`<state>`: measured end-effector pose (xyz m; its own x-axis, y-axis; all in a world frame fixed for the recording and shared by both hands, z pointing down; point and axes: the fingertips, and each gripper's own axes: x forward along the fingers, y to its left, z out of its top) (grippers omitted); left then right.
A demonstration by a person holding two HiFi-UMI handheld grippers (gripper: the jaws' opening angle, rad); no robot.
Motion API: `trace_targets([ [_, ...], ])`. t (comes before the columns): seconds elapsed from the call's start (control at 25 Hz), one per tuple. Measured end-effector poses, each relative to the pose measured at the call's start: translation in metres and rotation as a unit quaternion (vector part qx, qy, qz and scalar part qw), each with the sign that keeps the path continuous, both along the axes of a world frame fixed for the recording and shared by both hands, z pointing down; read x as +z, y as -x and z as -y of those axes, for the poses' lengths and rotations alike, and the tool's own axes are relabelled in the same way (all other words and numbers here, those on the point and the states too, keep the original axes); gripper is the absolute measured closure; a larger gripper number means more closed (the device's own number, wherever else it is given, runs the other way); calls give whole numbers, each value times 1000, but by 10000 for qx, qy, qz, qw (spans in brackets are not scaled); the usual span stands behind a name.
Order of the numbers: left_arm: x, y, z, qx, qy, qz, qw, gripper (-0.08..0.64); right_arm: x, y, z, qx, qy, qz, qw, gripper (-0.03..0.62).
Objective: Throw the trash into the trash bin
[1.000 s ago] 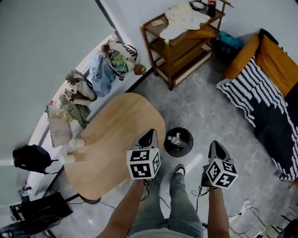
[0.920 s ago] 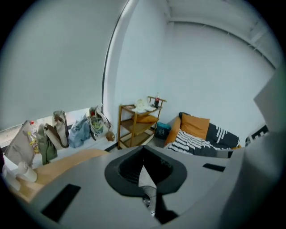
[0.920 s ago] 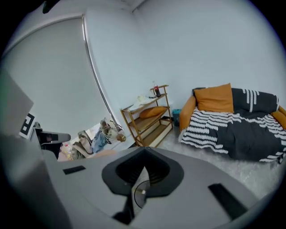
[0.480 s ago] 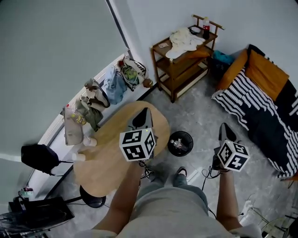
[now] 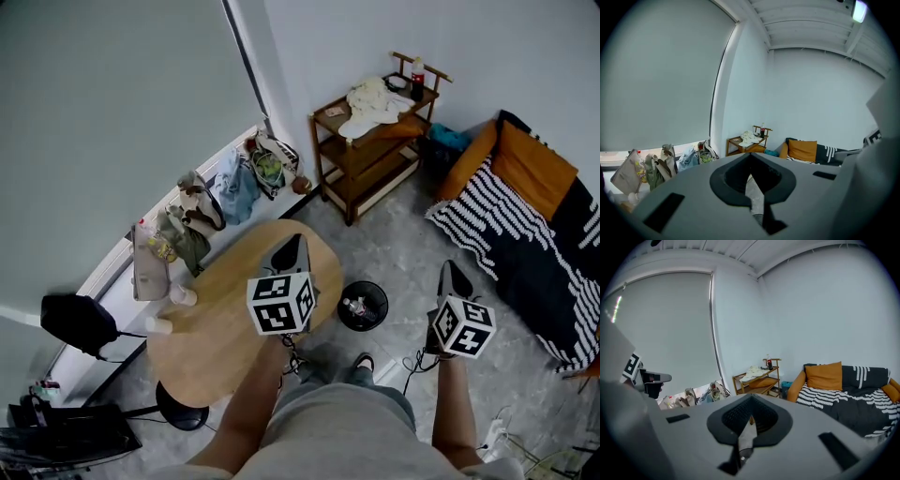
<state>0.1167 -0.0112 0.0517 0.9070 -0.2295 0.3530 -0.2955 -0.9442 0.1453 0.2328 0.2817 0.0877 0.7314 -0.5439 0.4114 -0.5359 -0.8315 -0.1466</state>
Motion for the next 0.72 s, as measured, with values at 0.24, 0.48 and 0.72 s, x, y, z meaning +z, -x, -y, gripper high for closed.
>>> trace_targets([
  [0.24,-2,2,6,-119,49,-30,9999,541,-5,-5,5,-30,45,-10,10000,589],
  [0.48,1,1,15,-232,145,-71,9996,541,-5,-6,18,-124,43,-17,9999,589],
  [0.72,-2,-3,22,-225,199,-134,9995,541,-9,-10,20,-51,18,-46,10000,589],
])
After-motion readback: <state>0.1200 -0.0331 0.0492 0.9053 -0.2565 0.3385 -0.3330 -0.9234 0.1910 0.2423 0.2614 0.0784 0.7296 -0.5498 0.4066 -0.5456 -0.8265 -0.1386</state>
